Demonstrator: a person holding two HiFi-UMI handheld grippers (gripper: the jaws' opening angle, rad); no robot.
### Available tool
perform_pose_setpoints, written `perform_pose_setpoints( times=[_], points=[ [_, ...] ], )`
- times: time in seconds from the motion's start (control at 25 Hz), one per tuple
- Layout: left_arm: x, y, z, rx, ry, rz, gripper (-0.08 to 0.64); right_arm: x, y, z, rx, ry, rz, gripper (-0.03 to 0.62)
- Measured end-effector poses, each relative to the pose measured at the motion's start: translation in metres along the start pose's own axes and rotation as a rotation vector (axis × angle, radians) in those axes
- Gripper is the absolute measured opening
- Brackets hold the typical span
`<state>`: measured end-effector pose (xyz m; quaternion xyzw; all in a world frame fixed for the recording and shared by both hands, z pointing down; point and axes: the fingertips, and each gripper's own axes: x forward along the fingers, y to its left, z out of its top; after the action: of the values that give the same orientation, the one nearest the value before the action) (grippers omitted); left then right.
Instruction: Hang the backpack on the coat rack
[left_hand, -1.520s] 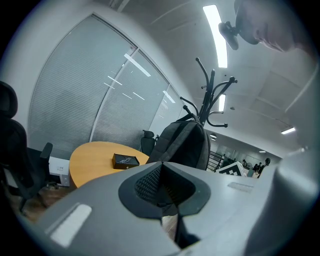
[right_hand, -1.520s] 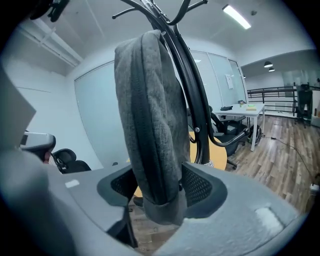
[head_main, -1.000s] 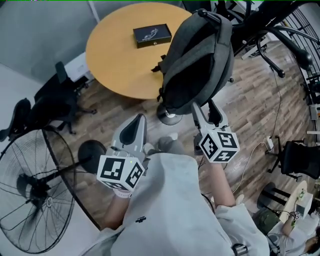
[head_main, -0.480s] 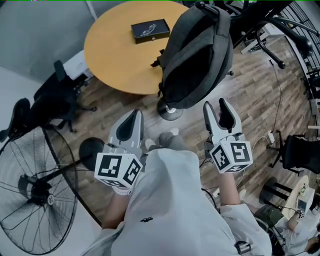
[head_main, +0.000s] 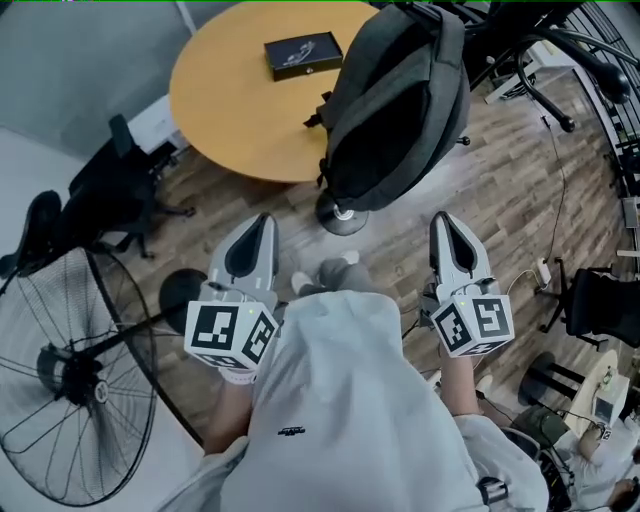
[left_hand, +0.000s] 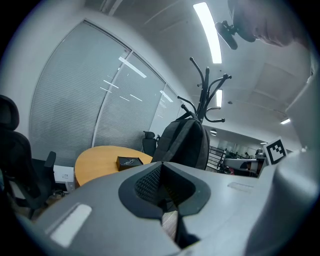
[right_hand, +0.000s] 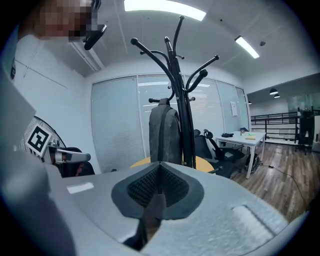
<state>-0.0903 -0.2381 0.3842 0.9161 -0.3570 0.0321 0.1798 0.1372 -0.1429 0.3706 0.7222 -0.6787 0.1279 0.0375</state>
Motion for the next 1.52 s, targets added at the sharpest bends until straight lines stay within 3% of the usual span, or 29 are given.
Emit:
perform_pose_setpoints(
  times=[1.52],
  points=[
    [0.000,0.009,0.000,0.013,-0.009,0.018,0.017,0.010,0.008,0.001,-0.014,-0.028,0.009,0.002]
  ],
)
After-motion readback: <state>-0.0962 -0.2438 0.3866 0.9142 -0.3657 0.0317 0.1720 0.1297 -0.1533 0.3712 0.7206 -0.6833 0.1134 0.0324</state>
